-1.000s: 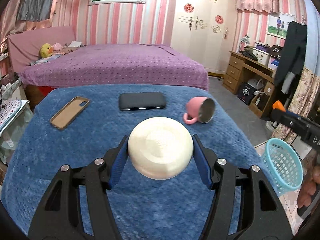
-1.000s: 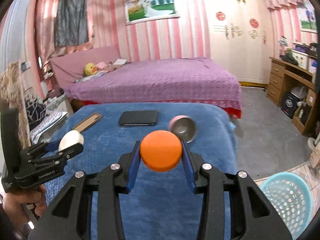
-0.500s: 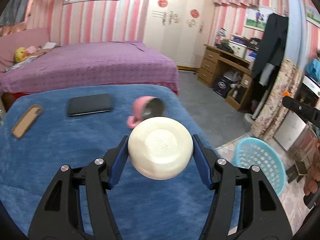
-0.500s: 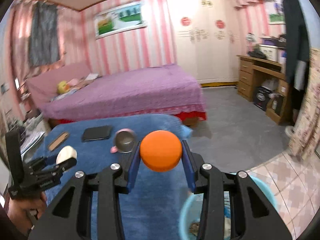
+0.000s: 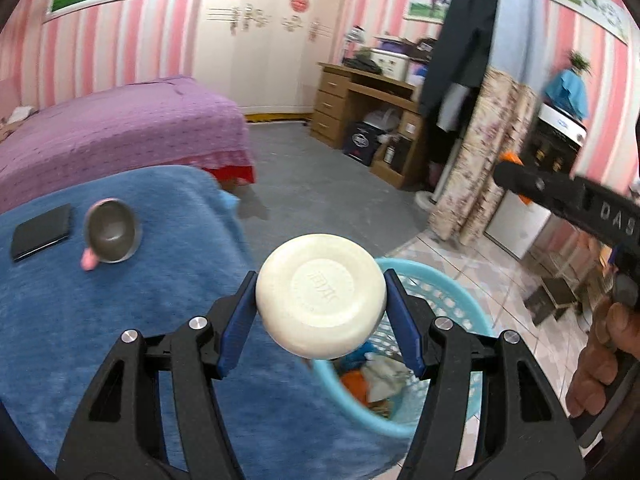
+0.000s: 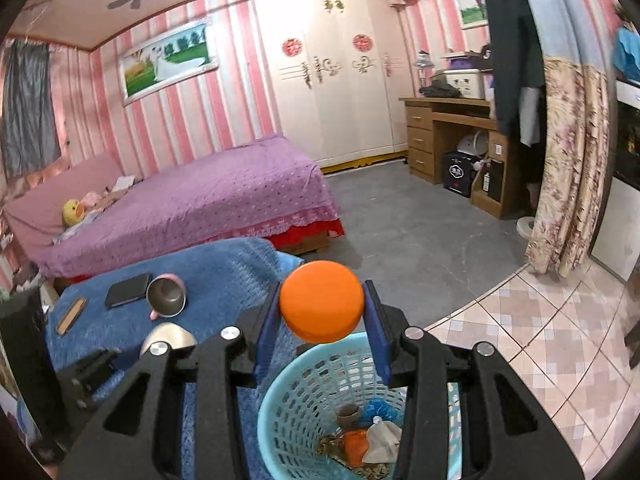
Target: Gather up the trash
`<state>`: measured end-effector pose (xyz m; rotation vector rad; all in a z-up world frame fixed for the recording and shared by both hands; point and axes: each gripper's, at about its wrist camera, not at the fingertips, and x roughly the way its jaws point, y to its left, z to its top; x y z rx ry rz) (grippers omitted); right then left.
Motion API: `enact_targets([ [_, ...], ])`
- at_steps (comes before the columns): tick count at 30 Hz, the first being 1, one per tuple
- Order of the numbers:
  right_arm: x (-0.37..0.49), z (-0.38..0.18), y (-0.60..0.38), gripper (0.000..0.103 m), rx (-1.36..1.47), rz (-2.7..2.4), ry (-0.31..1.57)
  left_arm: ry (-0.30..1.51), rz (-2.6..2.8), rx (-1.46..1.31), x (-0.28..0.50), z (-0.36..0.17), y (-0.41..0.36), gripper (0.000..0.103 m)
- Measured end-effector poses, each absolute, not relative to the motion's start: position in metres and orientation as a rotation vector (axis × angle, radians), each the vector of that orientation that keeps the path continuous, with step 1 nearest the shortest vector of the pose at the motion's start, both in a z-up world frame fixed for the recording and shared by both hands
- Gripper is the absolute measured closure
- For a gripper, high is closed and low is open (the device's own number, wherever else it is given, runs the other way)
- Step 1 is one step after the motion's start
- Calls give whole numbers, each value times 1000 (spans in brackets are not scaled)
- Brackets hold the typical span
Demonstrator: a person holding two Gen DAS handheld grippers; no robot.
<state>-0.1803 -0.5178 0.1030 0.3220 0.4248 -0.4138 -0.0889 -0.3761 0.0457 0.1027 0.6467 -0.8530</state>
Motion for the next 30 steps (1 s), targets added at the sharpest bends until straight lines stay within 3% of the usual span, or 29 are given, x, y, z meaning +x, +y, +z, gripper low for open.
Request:
enact_targets([
  [7, -195, 104, -527, 63, 355, -428, 382, 677, -907, 170, -111, 37, -427, 42],
  [10, -198, 102, -531, 63, 371, -430, 375, 670, -898, 181, -115, 38, -433, 24],
  [14, -196, 99, -533, 61, 366, -446, 385, 663, -854, 186, -109, 42, -425, 22],
  [15, -193, 98, -532, 56, 361, -450, 394, 657, -837, 190, -105, 43, -420, 22],
  [16, -192, 97, -529, 34, 349, -465, 399, 653, -824, 189, -102, 45, -415, 22],
  [17, -192, 97, -526, 20, 331, -496, 397, 647, -800, 185, -97, 48, -406, 20],
  [23, -180, 101, -510, 18, 314, -470, 378, 590, -633, 152, -69, 63, -324, 6],
  [30, -130, 94, -450, 8, 243, -379, 422, 570, -307, 190, -36, 66, -186, 6],
])
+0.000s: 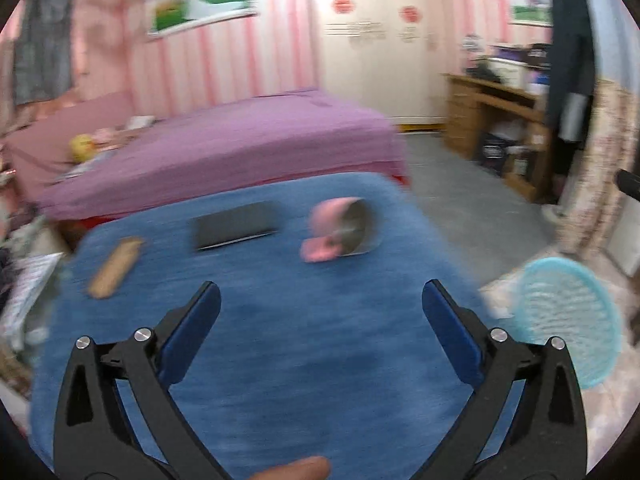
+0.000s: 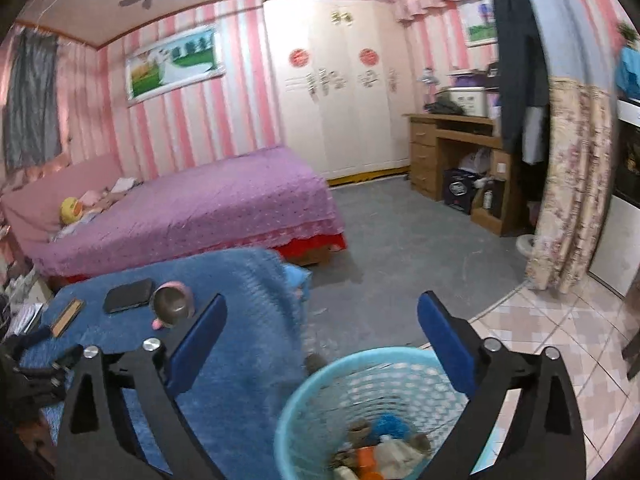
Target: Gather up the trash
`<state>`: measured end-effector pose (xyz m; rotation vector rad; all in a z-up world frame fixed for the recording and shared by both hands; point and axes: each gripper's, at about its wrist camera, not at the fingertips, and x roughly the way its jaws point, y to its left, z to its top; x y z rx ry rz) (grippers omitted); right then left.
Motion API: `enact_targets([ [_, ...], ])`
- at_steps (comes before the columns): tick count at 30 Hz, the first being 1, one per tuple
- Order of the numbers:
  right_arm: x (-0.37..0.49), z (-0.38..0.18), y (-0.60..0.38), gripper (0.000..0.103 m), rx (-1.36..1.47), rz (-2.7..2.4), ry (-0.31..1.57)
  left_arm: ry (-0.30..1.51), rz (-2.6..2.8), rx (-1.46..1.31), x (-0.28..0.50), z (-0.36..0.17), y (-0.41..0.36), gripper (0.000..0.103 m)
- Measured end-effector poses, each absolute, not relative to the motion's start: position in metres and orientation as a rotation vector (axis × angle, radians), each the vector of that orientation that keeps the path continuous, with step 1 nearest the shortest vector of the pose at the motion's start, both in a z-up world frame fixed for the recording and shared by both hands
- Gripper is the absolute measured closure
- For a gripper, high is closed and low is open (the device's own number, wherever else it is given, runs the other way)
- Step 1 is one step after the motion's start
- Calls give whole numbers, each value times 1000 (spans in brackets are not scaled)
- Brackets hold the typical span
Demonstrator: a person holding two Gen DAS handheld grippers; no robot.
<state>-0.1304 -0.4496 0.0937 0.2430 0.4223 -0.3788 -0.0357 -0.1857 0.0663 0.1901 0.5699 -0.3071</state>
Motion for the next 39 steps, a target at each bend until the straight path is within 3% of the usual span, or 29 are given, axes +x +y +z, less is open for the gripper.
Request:
enact_targets([
  [7, -80, 83, -359, 5, 210, -255, 433, 554, -114, 77, -17, 55, -66, 5],
  [17, -48, 44, -237, 5, 134, -45, 474, 496, -42, -77, -7, 49, 5, 5],
  [39, -44, 50, -229, 5, 104, -60, 438, 486, -25, -29, -13, 38, 22, 5],
])
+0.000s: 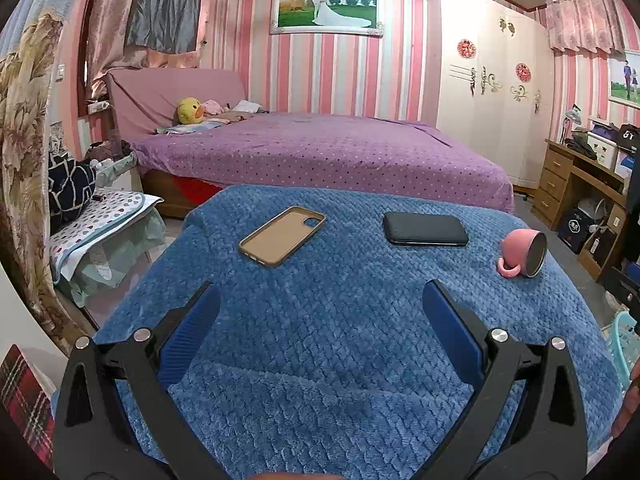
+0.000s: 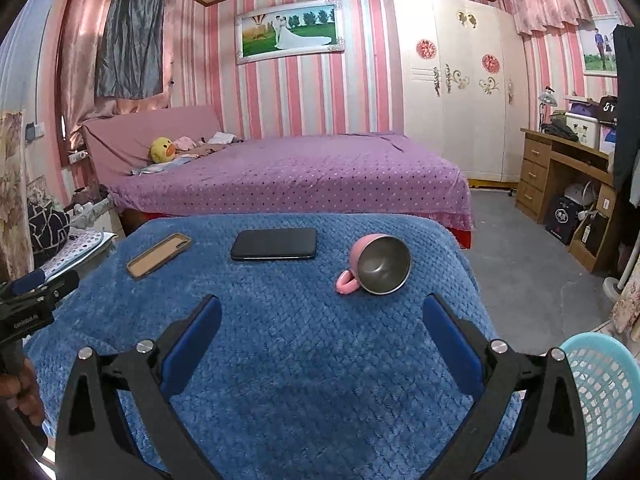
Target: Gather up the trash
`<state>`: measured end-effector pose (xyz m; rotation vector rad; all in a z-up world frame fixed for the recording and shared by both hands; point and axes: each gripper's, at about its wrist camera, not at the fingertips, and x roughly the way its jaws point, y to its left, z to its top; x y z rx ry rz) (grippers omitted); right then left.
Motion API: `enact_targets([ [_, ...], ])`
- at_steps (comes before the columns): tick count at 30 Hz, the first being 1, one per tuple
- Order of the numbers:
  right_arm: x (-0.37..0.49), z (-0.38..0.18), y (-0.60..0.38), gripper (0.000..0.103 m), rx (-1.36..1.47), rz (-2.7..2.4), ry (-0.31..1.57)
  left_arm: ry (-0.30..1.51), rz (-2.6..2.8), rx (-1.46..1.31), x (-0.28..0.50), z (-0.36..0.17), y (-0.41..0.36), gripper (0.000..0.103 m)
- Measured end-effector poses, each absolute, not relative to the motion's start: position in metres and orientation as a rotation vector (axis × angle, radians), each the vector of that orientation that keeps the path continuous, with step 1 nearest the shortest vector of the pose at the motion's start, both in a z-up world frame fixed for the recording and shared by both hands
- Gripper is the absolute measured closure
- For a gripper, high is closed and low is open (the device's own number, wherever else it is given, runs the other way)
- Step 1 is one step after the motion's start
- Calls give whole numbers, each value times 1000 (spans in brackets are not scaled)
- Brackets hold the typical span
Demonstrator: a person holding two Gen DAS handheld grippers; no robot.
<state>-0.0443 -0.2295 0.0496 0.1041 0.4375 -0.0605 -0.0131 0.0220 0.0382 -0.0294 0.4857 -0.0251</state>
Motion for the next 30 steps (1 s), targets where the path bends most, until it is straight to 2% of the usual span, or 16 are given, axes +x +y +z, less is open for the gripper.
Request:
enact_targets([
  [30, -48, 51, -240, 5, 93, -71, 434, 483, -51, -22, -16, 40, 6, 5],
])
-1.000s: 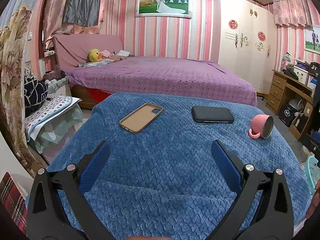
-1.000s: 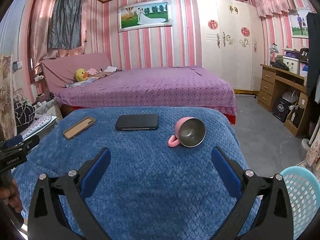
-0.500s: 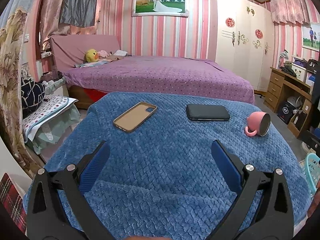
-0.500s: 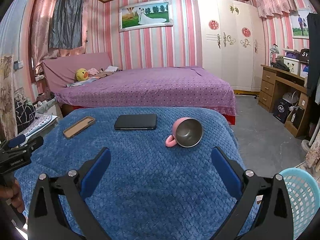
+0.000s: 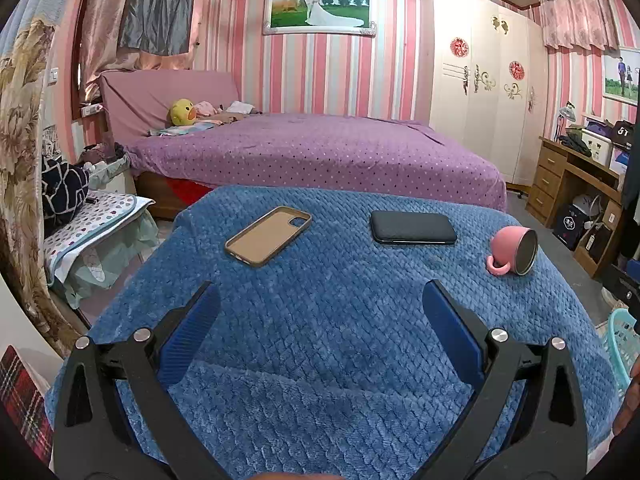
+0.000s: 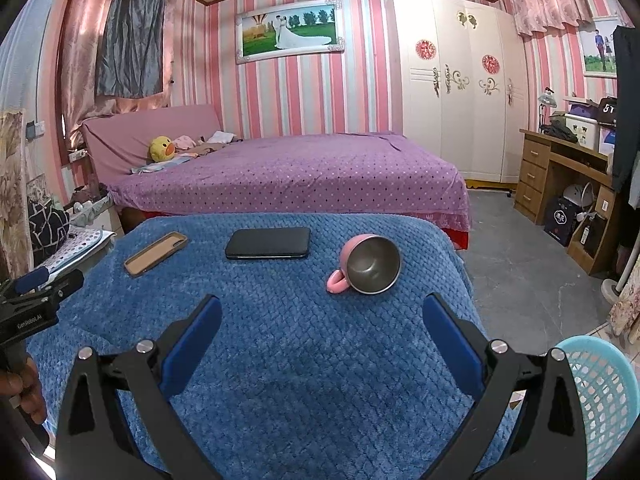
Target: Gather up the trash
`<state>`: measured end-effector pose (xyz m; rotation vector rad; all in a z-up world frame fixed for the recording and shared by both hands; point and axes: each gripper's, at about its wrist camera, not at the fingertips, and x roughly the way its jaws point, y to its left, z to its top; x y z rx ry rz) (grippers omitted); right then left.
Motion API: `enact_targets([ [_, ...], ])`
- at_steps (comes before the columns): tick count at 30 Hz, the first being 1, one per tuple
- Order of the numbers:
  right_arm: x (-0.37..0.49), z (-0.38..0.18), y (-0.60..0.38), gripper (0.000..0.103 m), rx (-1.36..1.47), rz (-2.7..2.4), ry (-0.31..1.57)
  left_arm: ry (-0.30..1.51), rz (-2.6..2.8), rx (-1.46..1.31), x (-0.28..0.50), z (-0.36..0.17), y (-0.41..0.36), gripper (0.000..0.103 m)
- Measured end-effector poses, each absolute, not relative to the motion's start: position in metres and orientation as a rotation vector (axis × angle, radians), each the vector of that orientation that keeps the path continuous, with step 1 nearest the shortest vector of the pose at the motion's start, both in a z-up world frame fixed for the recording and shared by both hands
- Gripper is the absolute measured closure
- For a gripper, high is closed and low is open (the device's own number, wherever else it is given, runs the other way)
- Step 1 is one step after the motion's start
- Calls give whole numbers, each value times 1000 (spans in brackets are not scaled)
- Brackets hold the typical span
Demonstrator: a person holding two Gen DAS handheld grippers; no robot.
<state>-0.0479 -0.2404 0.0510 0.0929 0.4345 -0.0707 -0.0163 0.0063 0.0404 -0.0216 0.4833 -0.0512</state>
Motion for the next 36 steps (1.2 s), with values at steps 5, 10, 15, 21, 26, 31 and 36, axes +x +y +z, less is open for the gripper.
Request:
enact_targets([
  [5, -48, 50, -240, 5, 91, -71, 435, 483, -53, -24, -17, 41, 7, 5],
  [10, -47, 50, -240, 5, 88, -68, 438, 483, -53, -26, -17, 42, 7, 5],
  [15, -46, 49, -240, 5, 89, -67, 439, 482, -48, -31, -17, 43, 8, 5],
  [21, -47, 48, -241, 5, 89, -68, 437, 482, -50, -32, -17, 43, 9, 5],
  [26, -46, 46, -241, 5, 84, -65, 441, 482, -50, -33, -17, 43, 8, 5],
  [31, -47, 46, -241, 5, 83, -65, 442, 482, -49, -32, -17, 43, 8, 5],
  [36, -47, 45, -240, 5, 83, -64, 443, 482, -50, -32, -17, 42, 8, 5],
])
